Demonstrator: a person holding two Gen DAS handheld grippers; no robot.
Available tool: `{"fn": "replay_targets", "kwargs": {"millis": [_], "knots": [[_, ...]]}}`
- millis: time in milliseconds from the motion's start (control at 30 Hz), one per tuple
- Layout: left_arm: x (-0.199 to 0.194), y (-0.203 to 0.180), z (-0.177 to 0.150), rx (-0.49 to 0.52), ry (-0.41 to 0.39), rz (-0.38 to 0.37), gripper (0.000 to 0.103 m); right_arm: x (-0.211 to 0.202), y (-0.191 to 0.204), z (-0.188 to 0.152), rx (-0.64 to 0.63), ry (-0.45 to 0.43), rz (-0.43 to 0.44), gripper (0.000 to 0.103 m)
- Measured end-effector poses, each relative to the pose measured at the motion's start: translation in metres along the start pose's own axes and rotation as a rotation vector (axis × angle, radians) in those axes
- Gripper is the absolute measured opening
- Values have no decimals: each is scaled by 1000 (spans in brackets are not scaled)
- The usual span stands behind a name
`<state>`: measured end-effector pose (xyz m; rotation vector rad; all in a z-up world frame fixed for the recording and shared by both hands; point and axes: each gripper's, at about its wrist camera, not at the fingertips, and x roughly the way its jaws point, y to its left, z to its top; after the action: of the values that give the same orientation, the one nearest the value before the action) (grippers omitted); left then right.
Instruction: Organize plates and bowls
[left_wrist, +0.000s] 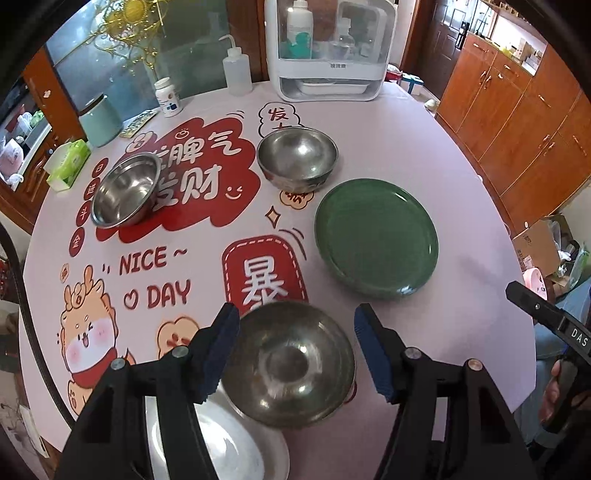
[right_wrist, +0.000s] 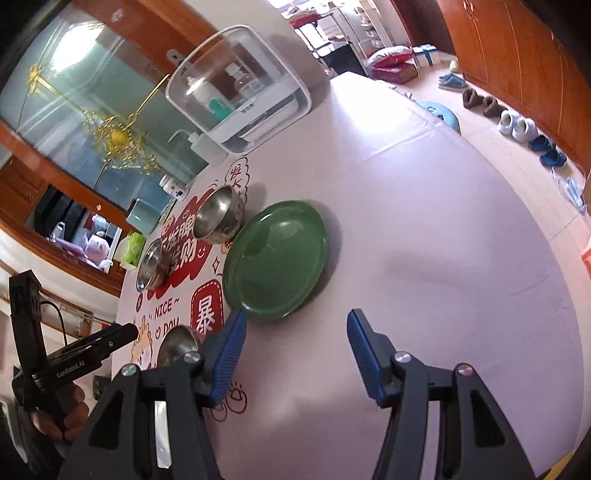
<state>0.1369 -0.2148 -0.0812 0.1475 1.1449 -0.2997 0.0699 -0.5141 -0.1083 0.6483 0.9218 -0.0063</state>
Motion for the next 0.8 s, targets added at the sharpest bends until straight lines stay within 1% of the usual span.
{"fn": "replay_targets", "kwargs": {"millis": [200,267,500,633,800], "knots": [[24,1,25,-23,39,-15,64,28,-9,11,35,31,6,57],[36,1,32,-24,67,-6,64,37,-12,13,49,38,7,57],[72,-2,44,-25,135,-12,64,71,-17,21,50,73,4,57],[92,0,50,-37,163,-39,64,87,-16,24,24,83,21,57],[113,-1,54,-52,175,-85,64,103,-18,25,2,90,35,57]]}}
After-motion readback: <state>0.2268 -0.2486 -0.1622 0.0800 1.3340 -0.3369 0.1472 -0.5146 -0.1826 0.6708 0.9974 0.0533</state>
